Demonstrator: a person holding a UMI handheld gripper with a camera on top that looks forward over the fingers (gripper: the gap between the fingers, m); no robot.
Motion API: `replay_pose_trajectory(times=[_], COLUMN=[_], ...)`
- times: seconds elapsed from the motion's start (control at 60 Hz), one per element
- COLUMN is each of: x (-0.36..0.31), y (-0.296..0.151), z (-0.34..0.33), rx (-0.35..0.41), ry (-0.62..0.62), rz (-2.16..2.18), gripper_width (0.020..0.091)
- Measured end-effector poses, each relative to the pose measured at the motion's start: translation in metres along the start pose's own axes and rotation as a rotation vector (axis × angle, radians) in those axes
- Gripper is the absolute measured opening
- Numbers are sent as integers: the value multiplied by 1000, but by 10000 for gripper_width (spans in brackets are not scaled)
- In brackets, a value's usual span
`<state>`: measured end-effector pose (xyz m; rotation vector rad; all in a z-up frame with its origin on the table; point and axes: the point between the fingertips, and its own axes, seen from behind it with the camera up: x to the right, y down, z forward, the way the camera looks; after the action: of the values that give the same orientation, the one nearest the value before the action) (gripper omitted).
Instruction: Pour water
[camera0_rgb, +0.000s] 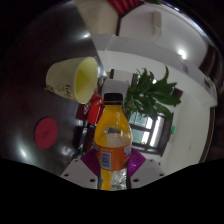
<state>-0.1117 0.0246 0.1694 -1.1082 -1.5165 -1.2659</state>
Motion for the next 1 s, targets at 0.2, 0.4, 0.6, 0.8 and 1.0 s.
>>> replay_pose_trajectory(times=[0.2, 0.4, 0.6, 0.8, 1.0], x=[4, 9, 21, 36, 30], y=[-13, -22, -20, -16, -18], z=[14, 15, 2, -7, -4], rx=[-62, -51, 7, 93, 210], ry=[31, 52, 37, -61, -182], rz=[-296, -348, -9, 697, 1354], gripper_width=[323, 324, 325, 331, 330])
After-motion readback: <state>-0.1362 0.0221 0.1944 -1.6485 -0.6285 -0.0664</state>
